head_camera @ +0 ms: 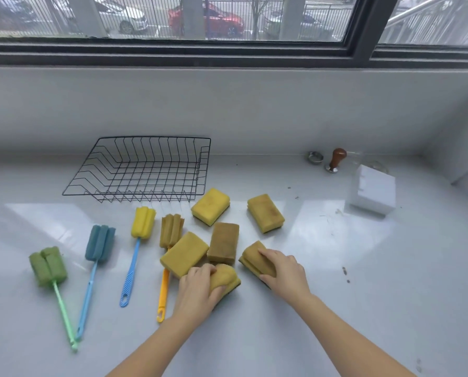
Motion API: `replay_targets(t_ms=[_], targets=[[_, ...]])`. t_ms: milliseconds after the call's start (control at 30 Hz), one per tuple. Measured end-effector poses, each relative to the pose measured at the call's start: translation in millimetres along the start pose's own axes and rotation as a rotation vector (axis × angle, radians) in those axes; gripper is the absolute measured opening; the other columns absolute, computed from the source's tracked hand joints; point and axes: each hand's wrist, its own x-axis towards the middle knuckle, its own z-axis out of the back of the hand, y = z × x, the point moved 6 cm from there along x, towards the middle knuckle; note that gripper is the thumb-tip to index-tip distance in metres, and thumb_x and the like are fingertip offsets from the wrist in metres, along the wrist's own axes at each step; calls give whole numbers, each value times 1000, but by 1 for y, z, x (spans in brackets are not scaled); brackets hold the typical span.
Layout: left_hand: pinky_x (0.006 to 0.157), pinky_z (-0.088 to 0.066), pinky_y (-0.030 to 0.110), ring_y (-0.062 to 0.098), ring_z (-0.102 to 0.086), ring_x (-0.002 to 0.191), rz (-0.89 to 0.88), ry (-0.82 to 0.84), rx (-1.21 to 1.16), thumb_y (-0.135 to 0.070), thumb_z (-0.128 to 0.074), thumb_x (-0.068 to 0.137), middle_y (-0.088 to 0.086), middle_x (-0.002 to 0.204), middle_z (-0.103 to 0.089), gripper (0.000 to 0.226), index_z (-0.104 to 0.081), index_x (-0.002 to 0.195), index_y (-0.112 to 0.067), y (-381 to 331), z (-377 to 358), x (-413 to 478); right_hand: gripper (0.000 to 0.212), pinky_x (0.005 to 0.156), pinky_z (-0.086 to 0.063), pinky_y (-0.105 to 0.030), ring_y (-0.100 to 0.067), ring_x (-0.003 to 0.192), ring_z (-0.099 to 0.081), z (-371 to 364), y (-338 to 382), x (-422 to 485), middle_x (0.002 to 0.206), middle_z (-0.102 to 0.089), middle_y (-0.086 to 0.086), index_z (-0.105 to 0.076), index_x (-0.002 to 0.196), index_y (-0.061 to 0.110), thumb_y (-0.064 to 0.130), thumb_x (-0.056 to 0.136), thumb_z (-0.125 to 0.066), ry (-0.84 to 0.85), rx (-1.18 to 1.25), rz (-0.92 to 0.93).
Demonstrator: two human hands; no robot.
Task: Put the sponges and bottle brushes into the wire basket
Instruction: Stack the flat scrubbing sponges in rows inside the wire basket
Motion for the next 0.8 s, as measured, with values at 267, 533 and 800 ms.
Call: replay_targets(t_ms=[267,533,800], targets=[[61,-34,32,12,-50,65,170,239,-338,-36,-44,96,-2,69,-53,31,-48,71,-18,11,2,5,39,95,-39,-37,-25,109,-56,4,-7,-8,114,-65,-2,-41,135,33,39,97,-37,139,-3,-52],[65,-50,21,9,-67,84,477,261,-901,-30,-41,99,-3,96,-72,21,-60,104,-20,27,-12,-18,21,75,-48,-23,-15,97,-61,-13,-18,-38,109,-65,-3,-58,114,15,16,97,-45,91,699,-225],[81,-49,34,21,-59,100,547,56,-1025,-26,-33,100,4,108,-62,30,-53,118,-12,20,-16,-21,25,78,-42,-23,-12,103,-54,9,-24,-40,115,-55,6,-55,107,27,8,92,-49,-231,602,-163]])
